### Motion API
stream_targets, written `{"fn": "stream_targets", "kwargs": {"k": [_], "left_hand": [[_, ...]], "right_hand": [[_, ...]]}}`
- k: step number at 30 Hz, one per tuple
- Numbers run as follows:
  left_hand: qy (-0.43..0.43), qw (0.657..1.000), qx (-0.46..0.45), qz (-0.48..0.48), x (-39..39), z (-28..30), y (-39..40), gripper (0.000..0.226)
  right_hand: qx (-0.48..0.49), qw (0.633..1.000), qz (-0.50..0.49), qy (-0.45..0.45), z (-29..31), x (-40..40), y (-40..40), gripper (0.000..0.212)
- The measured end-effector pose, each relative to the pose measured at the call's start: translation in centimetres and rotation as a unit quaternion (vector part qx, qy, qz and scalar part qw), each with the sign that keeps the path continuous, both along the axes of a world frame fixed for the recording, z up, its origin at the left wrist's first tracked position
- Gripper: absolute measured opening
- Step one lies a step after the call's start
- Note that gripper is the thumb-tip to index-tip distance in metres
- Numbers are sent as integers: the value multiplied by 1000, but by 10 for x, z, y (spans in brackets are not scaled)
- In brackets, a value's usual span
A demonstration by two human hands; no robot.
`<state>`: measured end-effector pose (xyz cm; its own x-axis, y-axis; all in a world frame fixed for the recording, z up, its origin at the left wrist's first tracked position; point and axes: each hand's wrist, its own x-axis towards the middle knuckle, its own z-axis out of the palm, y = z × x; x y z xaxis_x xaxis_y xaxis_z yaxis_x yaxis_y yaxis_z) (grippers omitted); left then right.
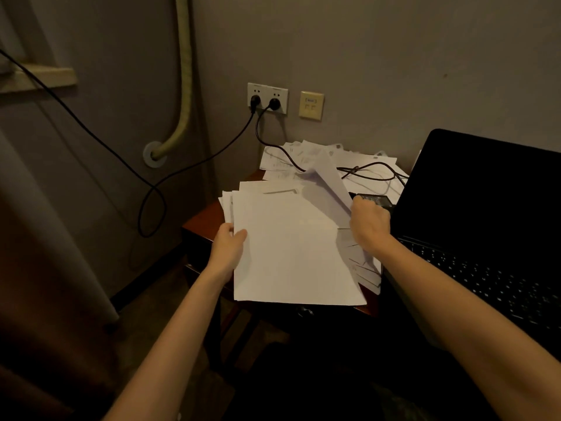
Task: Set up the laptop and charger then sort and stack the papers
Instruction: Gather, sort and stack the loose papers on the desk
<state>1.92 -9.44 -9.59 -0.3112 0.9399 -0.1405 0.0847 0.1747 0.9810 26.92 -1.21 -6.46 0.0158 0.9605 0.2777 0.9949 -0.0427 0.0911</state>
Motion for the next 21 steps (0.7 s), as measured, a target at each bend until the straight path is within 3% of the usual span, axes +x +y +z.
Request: {"fn": "stream_targets", "kwargs": {"k": [4,8,10,12,14,17,19,21], "left_hand": [[4,998,38,-43,10,4,4,70],[25,998,5,-65,20,-1,10,60],[8,999,-7,-47,27,0,12,58],[-14,1000,-1,-15,32,2,13,50],[-55,998,22,17,34,5,11,36],[-117,993,29,19,27,2,4,36],[-145,989,17,4,19,-4,2,31],[-113,993,29,-16,15,-7,-1,16]], "right_hand": [[33,998,57,15,6,-8,-2,18],[170,970,172,12,29,-36,-5,19],[237,946,219,-33,53,-65,-18,20],[156,957,231,-83,65,-99,-35,23],[-17,975,214,-64,56,-124,-47,27],[-155,959,214,100,26,-138,-56,22],[-211,931,217,204,11,-135,-57,24],[-240,888,185,346,3,-122,-59,27]]}}
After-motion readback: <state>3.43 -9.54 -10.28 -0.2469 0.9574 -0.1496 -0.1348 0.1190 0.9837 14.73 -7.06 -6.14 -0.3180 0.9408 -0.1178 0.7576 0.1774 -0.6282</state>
